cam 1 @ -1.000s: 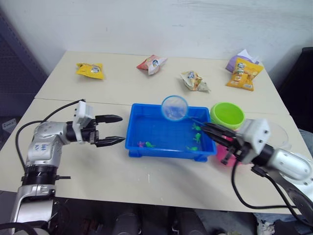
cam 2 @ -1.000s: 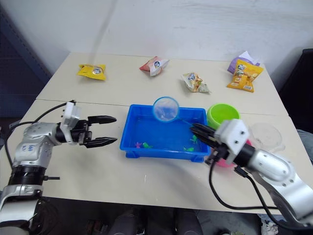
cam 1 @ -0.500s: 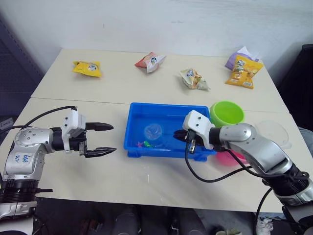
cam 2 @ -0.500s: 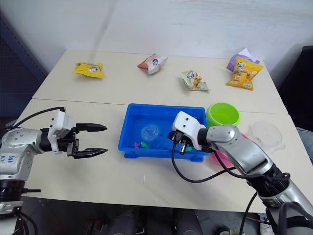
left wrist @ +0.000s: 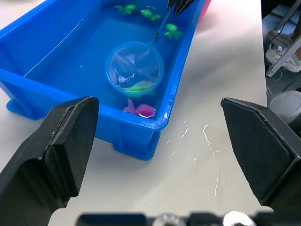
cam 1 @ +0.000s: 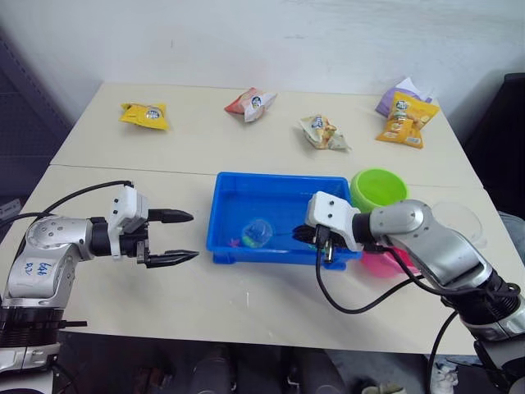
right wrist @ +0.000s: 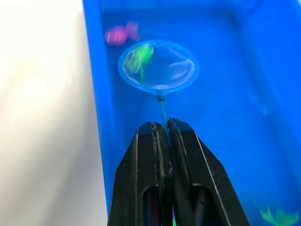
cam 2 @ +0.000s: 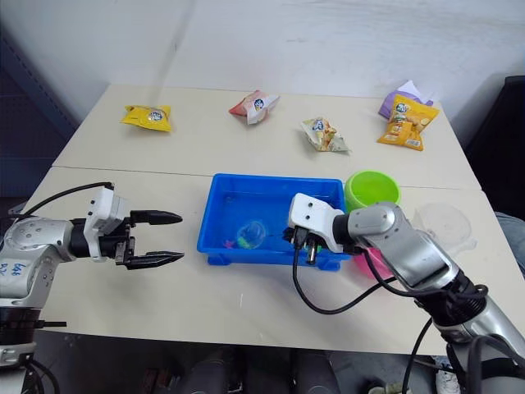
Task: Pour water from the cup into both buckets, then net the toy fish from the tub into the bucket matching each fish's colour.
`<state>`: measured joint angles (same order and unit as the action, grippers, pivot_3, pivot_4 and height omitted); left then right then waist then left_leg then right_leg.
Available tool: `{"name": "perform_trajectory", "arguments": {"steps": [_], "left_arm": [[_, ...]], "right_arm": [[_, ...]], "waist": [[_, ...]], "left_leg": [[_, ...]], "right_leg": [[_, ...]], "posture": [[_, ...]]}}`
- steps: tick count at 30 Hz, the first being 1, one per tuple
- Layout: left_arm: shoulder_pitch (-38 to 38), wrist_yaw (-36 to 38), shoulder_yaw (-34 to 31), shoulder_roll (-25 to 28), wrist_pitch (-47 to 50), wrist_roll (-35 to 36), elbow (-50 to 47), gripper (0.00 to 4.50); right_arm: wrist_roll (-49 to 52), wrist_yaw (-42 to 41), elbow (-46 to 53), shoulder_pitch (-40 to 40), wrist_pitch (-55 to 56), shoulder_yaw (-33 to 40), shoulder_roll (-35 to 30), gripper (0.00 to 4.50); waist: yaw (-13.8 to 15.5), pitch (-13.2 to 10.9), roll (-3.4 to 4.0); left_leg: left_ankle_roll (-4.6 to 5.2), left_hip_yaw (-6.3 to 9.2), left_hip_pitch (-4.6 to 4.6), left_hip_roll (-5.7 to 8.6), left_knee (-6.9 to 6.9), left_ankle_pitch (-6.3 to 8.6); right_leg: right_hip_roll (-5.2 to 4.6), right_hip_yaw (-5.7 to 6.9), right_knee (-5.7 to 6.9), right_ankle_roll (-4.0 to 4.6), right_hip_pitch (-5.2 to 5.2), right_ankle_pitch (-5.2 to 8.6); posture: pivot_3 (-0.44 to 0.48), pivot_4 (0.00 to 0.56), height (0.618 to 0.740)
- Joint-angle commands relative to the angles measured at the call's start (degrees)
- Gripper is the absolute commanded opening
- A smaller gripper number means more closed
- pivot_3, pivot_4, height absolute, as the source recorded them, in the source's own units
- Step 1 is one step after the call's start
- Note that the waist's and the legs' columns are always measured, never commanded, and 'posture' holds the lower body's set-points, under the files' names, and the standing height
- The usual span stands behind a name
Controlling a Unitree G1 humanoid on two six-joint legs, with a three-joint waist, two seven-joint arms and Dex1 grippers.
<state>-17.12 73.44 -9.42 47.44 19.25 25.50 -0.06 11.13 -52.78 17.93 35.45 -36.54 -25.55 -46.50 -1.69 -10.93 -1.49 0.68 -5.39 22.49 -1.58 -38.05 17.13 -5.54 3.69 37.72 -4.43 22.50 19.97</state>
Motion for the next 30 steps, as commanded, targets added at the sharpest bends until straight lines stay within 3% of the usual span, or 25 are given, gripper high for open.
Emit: {"name": "perform_trajectory", "arguments": {"steps": [1, 20, 30], "left_arm": [[0.65, 0.50, -0.33, 1.22, 0.01, 0.87, -1.85, 4.48], [1.42, 0.30, -0.07, 1.35, 0.26, 1.17, -2.23, 4.48], [1.95, -0.40, -0.44, 1.14, 0.01, 1.09, -2.26, 4.48]], "right_arm": [[-4.97, -1.92, 0.45, 1.30, 3.46, -0.76, -1.84, 0.00], [-14.53, -10.98, -8.89, 11.04, 10.17, -6.39, 8.75, 0.00], [-10.06, -12.72, -10.31, 11.14, 7.45, -0.81, 12.33, 0.00]], "waist": [[0.03, 0.00, 0.00], [-0.05, 0.00, 0.00], [-0.06, 0.00, 0.00]], "left_leg": [[0.00, -0.01, 0.00, 0.00, 0.00, 0.00], [-0.03, -0.03, 0.00, 0.00, 0.00, -0.02], [-0.03, -0.03, 0.00, -0.01, 0.00, -0.02]], "right_leg": [[0.00, -0.01, 0.00, 0.00, 0.00, 0.00], [0.01, 0.01, 0.02, 0.00, 0.02, 0.00], [0.01, 0.01, 0.06, 0.00, 0.01, 0.00]], "posture": [[0.000, 0.150, 0.738], [0.000, 0.150, 0.738], [0.000, 0.150, 0.738]]}}
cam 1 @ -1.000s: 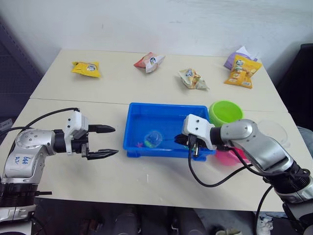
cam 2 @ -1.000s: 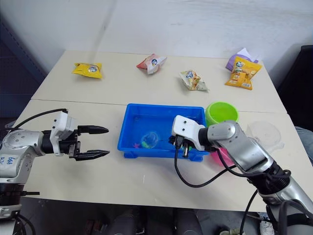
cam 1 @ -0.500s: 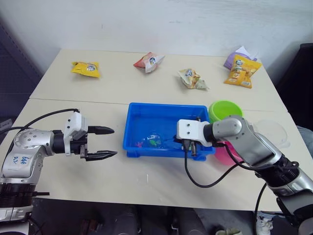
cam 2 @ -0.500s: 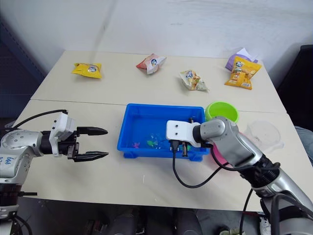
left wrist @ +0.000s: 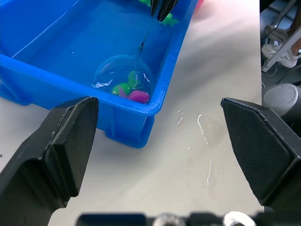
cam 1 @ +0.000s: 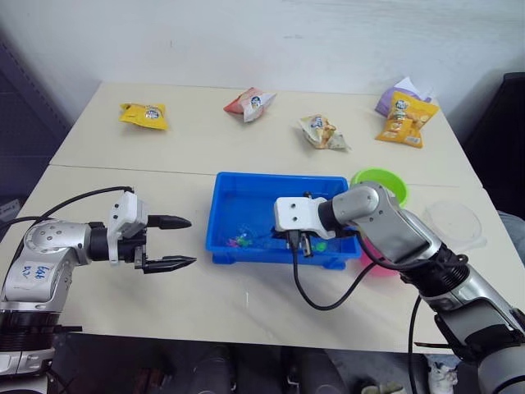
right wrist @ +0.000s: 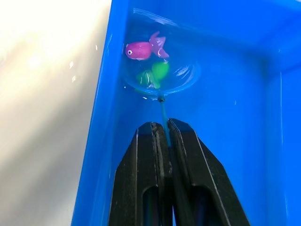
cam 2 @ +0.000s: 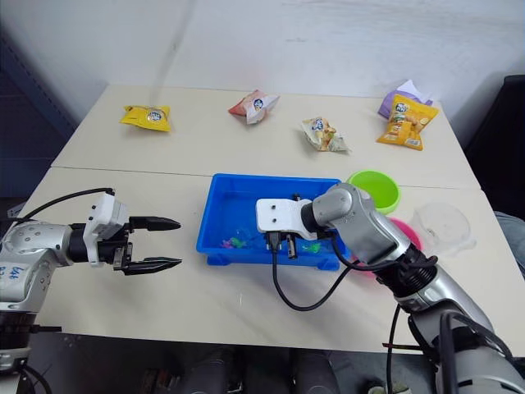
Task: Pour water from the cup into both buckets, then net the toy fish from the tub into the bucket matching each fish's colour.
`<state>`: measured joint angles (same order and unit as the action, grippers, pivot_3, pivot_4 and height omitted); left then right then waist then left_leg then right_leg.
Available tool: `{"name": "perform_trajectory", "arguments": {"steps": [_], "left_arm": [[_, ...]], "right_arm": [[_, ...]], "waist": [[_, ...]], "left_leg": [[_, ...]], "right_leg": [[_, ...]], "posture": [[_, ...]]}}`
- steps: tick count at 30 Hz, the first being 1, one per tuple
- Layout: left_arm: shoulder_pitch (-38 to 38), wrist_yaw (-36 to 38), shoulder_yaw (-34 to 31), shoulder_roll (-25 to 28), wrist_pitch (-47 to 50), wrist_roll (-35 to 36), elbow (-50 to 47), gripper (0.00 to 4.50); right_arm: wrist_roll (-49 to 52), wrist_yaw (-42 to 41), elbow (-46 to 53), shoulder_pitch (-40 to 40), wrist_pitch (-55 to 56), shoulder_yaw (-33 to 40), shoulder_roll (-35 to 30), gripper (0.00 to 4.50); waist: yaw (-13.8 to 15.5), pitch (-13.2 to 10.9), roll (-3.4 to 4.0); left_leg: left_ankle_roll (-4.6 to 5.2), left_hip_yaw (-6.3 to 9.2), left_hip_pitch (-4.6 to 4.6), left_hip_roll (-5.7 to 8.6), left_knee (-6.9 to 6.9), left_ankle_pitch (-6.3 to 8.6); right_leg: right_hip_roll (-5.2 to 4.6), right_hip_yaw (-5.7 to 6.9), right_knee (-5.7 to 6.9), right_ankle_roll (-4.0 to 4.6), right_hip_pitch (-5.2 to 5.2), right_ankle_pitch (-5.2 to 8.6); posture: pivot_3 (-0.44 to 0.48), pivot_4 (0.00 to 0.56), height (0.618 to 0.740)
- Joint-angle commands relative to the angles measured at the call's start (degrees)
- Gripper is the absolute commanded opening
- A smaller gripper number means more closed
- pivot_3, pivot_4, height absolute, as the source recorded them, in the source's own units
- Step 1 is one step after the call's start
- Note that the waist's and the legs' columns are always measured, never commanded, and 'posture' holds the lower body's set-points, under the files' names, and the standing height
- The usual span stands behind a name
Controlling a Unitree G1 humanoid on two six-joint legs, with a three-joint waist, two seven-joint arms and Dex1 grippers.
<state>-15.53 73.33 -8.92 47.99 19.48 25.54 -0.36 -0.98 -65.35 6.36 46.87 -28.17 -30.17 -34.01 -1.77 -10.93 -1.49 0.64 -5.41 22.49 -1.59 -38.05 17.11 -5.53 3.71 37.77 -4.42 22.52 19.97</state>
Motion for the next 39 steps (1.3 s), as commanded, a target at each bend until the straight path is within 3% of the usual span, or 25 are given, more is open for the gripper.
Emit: {"name": "perform_trajectory", "arguments": {"steps": [1, 12, 24, 33, 39], "left_arm": [[0.46, -0.42, -1.02, 0.52, -0.30, 1.04, -1.94, 4.48], [0.44, -0.94, -0.80, 0.19, -1.30, 0.74, -1.20, 4.48], [-6.30, -3.28, 1.13, -5.87, 1.52, 4.04, -1.63, 4.48], [-14.16, -4.37, 5.74, -13.59, 5.32, 7.01, -2.30, 4.48], [-17.00, -1.21, 9.38, -16.17, 4.89, 6.38, 0.35, 4.48]], "right_arm": [[3.45, -0.33, 1.80, -0.92, -2.21, 5.25, -0.33, 0.00], [8.80, 0.01, 3.72, -5.69, -3.87, 13.28, -3.42, 0.00], [16.84, 4.80, 13.55, -18.61, -0.70, 31.21, -8.84, 0.00], [25.36, 10.52, 27.92, -37.56, -6.05, 53.94, -11.99, 0.00], [32.13, 12.74, 38.60, -54.07, -8.03, 74.15, -7.97, 0.00]], "waist": [[0.04, 0.00, 0.00], [0.01, 0.00, 0.00], [0.24, 0.00, 0.00], [0.62, -0.01, 0.01], [1.35, 0.00, 0.02]], "left_leg": [[0.00, 0.00, 0.00, 0.00, 0.00, 0.00], [0.00, 0.00, 0.00, 0.00, 0.01, 0.00], [0.01, 0.01, 0.00, 0.02, 0.02, 0.01], [0.03, 0.00, -0.09, 0.05, 0.00, -0.01], [-0.01, 0.00, -0.12, 0.02, 0.06, -0.02]], "right_leg": [[0.00, 0.00, 0.00, 0.00, 0.00, 0.00], [-0.01, 0.00, -0.03, 0.00, 0.00, 0.00], [-0.01, 0.01, -0.05, -0.01, -0.05, -0.01], [0.03, -0.02, -0.12, -0.06, -0.19, -0.03], [0.11, -0.04, -0.12, -0.06, -0.20, -0.03]], "posture": [[0.000, 0.150, 0.738], [0.000, 0.150, 0.738], [0.000, 0.150, 0.738], [0.000, 0.150, 0.738], [0.000, 0.150, 0.738]]}}
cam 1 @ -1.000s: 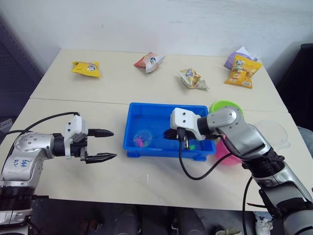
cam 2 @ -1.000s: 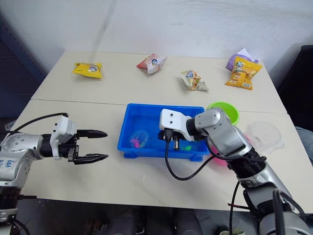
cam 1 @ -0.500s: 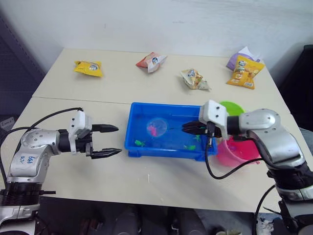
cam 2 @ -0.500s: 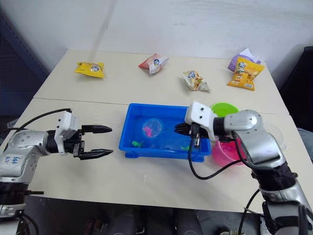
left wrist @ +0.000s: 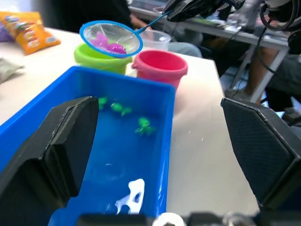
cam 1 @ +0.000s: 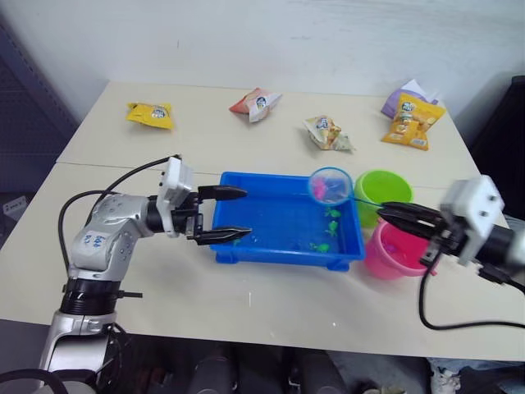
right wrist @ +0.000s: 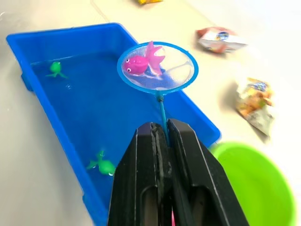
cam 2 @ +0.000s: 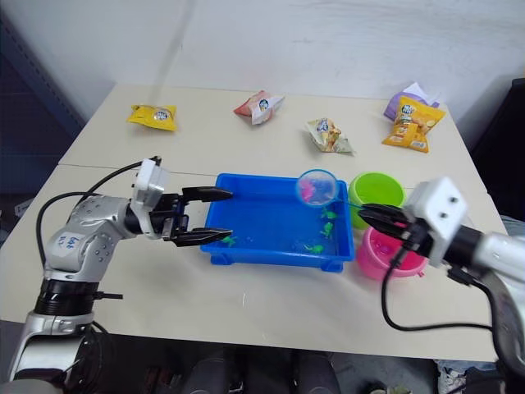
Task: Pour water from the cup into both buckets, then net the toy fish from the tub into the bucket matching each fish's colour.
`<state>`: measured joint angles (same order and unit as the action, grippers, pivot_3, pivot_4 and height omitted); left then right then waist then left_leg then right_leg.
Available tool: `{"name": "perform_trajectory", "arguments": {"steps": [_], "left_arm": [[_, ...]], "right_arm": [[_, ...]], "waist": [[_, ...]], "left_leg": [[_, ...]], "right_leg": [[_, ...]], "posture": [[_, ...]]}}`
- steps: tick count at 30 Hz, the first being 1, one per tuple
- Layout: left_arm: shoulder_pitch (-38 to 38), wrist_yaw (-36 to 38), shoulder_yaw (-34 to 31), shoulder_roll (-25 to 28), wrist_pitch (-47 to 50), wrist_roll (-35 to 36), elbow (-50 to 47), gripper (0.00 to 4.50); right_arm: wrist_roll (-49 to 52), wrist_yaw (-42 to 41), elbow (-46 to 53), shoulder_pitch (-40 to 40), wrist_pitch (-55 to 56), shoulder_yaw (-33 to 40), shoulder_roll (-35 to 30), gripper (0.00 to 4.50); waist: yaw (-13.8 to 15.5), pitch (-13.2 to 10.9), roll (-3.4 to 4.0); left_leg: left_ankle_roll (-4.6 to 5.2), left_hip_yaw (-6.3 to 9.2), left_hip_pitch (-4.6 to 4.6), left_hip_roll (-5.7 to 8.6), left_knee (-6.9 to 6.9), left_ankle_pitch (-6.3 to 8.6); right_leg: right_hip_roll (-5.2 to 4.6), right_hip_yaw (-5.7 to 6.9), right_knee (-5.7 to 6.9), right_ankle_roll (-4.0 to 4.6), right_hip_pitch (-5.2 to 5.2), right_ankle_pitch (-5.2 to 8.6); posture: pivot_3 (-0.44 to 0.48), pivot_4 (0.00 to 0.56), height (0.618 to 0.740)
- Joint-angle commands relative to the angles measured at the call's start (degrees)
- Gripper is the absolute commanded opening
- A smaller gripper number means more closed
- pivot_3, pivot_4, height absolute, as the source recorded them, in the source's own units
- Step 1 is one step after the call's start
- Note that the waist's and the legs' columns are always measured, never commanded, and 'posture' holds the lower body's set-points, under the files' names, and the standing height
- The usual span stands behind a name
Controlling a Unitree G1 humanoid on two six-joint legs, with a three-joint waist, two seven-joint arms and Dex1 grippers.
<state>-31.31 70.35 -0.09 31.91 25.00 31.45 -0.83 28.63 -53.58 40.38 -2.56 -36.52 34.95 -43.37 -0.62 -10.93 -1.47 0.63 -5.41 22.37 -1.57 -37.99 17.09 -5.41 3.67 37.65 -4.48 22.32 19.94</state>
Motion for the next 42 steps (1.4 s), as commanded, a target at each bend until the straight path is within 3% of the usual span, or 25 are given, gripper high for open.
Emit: {"name": "perform_trajectory", "arguments": {"steps": [1, 8, 12, 16, 21, 23, 34, 42], "left_arm": [[-1.76, 2.23, 0.90, -0.40, -0.83, 0.45, 1.55, 4.48], [-5.81, 4.93, 3.55, -3.44, -4.06, -1.38, 7.37, 4.48], [-6.18, 5.59, 4.05, -4.23, -5.16, -2.10, 8.39, 4.48], [-5.50, 5.57, 3.87, -3.89, -5.80, -2.82, 8.64, 4.48], [-4.80, 5.16, 3.51, -3.81, -6.08, -2.99, 8.41, 4.48], [-4.34, 4.88, 3.40, -3.82, -5.83, -2.86, 7.90, 4.48], [-3.13, 3.90, 3.20, -4.00, -5.30, -2.45, 6.76, 4.48], [-4.18, 4.17, 3.84, -5.00, -5.58, -2.70, 7.68, 4.48]], "right_arm": [[2.54, 1.12, 5.05, -7.39, 0.85, 11.61, 2.11, 0.00], [-2.77, 2.36, 3.24, -21.83, 10.97, 19.43, 8.51, 0.00], [-13.75, 3.40, -2.69, -27.48, 30.08, 17.88, 13.24, 0.00], [-22.98, 7.90, -8.57, -28.19, 47.65, 16.15, 15.47, 0.00], [-38.44, 13.76, -16.42, -30.24, 70.71, 12.36, 13.88, 0.00], [-44.51, 18.59, -17.96, -29.98, 74.96, 12.55, 14.56, 0.00], [-72.18, 44.70, -21.89, -33.11, 89.89, 17.74, 15.02, 0.00], [-81.87, 58.01, -27.82, -33.46, 86.97, 14.95, 13.11, 0.00]], "waist": [[0.31, 0.00, 0.00], [0.62, 0.02, 0.03], [0.44, 0.02, 0.03], [0.32, 0.03, 0.05], [0.39, 0.03, 0.06], [0.43, 0.03, 0.06], [0.32, 0.03, 0.06], [0.29, 0.04, 0.07]], "left_leg": [[0.00, 0.00, -0.03, 0.00, 0.00, 0.00], [0.03, 0.08, -0.29, 0.02, -0.03, 0.01], [0.03, 0.05, -0.31, 0.03, 0.00, 0.02], [0.01, 0.00, -0.38, 0.04, 0.00, 0.01], [-0.05, -0.01, -0.50, 0.04, 0.03, 0.00], [-0.06, -0.01, -0.51, 0.04, 0.04, 0.00], [-0.23, -0.04, -0.84, 0.02, 0.13, 0.05], [-0.26, -0.11, -0.93, 0.01, 0.18, 0.04]], "right_leg": [[0.00, 0.00, -0.01, 0.00, -0.02, 0.00], [0.01, 0.03, -0.16, -0.03, -0.39, -0.02], [0.03, 0.01, -0.21, -0.05, -0.41, -0.02], [0.03, -0.03, -0.20, -0.06, -0.43, -0.03], [0.04, -0.07, -0.19, -0.06, -0.51, -0.02], [0.04, -0.06, -0.22, -0.06, -0.53, -0.02], [0.05, -0.11, -0.25, 0.02, -0.81, 0.05], [0.06, -0.19, -0.23, 0.05, -0.83, 0.06]], "posture": [[0.000, 0.150, 0.738], [0.000, 0.150, 0.738], [0.000, 0.150, 0.738], [0.000, 0.150, 0.738], [0.000, 0.150, 0.738], [0.000, 0.150, 0.738], [0.000, 0.150, 0.738], [0.000, 0.150, 0.738]]}}
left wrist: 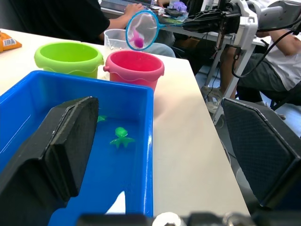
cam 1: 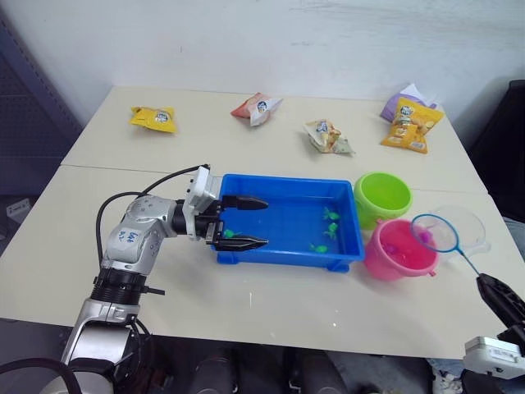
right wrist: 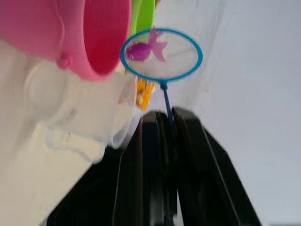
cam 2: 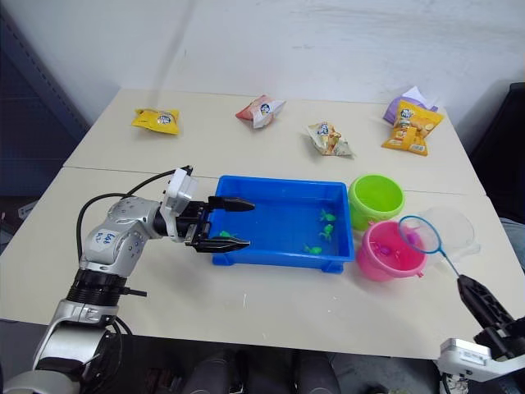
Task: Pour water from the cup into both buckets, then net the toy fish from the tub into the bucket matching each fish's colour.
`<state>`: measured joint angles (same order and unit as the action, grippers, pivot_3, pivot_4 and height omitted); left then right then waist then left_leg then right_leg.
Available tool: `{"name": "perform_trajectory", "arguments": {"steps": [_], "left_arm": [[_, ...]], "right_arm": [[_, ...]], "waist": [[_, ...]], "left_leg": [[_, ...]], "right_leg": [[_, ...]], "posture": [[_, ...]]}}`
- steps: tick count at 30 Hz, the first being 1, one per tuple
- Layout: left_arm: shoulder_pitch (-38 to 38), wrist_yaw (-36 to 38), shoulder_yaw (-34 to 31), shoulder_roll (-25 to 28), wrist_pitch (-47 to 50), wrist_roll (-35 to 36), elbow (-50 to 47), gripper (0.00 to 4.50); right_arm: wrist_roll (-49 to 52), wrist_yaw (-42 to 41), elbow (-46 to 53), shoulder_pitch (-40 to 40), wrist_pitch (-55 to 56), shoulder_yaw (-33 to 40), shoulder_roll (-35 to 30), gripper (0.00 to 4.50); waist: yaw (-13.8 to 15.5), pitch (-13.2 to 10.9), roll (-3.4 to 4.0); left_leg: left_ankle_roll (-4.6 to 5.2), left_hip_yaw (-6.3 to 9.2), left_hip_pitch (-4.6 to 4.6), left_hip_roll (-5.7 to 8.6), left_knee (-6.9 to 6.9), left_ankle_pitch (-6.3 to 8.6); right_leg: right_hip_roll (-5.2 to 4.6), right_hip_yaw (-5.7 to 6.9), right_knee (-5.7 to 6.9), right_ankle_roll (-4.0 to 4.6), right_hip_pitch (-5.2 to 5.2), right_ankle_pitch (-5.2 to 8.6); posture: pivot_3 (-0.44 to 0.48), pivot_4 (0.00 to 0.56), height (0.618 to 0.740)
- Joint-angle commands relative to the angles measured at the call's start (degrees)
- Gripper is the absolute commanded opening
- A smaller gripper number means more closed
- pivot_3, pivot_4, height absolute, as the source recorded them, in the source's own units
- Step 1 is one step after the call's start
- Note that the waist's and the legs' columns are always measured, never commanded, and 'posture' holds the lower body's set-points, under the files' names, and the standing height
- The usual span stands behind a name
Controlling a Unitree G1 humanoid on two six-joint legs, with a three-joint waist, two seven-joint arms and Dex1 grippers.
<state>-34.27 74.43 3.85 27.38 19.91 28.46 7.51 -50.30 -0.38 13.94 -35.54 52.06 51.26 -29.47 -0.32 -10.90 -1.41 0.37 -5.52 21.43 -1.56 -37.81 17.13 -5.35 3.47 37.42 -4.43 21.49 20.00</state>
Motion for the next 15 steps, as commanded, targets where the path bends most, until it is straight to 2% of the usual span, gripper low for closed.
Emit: {"name": "perform_trajectory", "arguments": {"steps": [1, 6, 9, 13, 15], "left_arm": [[-1.28, 0.12, -0.06, -0.53, -0.51, 0.25, -0.59, 4.48], [-1.60, 0.52, 0.13, -0.50, -0.24, 0.22, -0.66, 4.48], [-1.47, 0.72, 0.41, -0.51, -0.09, 0.22, -0.99, 4.48], [-1.47, 0.77, 0.39, -0.32, -0.09, 0.36, -0.95, 4.48], [-1.28, 1.10, 0.74, -0.25, -0.12, 0.25, -0.99, 4.48]], "right_arm": [[-4.04, 5.72, -1.74, -0.47, -1.97, -2.41, -0.97, 0.00], [-2.79, 7.48, -0.46, -0.11, -4.67, -4.43, -1.51, 0.00], [-3.47, 7.46, 1.04, -2.12, -3.65, -8.17, -1.76, 0.00], [-0.15, 8.54, 3.26, -3.27, -7.11, -5.42, -1.42, 0.00], [-0.56, 8.78, 3.82, -4.82, -6.89, -6.44, -1.39, 0.00]], "waist": [[-0.02, 0.00, 0.00], [-0.09, 0.00, 0.01], [-0.13, 0.00, 0.01], [0.02, 0.01, 0.02], [0.06, 0.01, 0.01]], "left_leg": [[0.00, 0.00, 0.00, 0.00, 0.01, 0.00], [-0.03, -0.01, -0.04, -0.01, 0.09, -0.02], [-0.03, -0.02, -0.07, -0.01, 0.12, -0.02], [-0.07, -0.02, -0.12, 0.01, 0.29, -0.05], [-0.07, -0.03, -0.12, 0.01, 0.29, -0.06]], "right_leg": [[0.00, 0.00, 0.00, 0.00, 0.00, 0.00], [0.01, -0.01, 0.01, 0.03, 0.00, 0.02], [0.01, -0.03, 0.01, 0.03, 0.00, 0.02], [0.02, -0.03, -0.01, 0.06, 0.01, 0.03], [0.01, -0.04, -0.01, 0.05, 0.01, 0.03]], "posture": [[0.000, 0.150, 0.738], [0.000, 0.150, 0.738], [0.000, 0.150, 0.738], [0.000, 0.150, 0.738], [0.000, 0.150, 0.738]]}}
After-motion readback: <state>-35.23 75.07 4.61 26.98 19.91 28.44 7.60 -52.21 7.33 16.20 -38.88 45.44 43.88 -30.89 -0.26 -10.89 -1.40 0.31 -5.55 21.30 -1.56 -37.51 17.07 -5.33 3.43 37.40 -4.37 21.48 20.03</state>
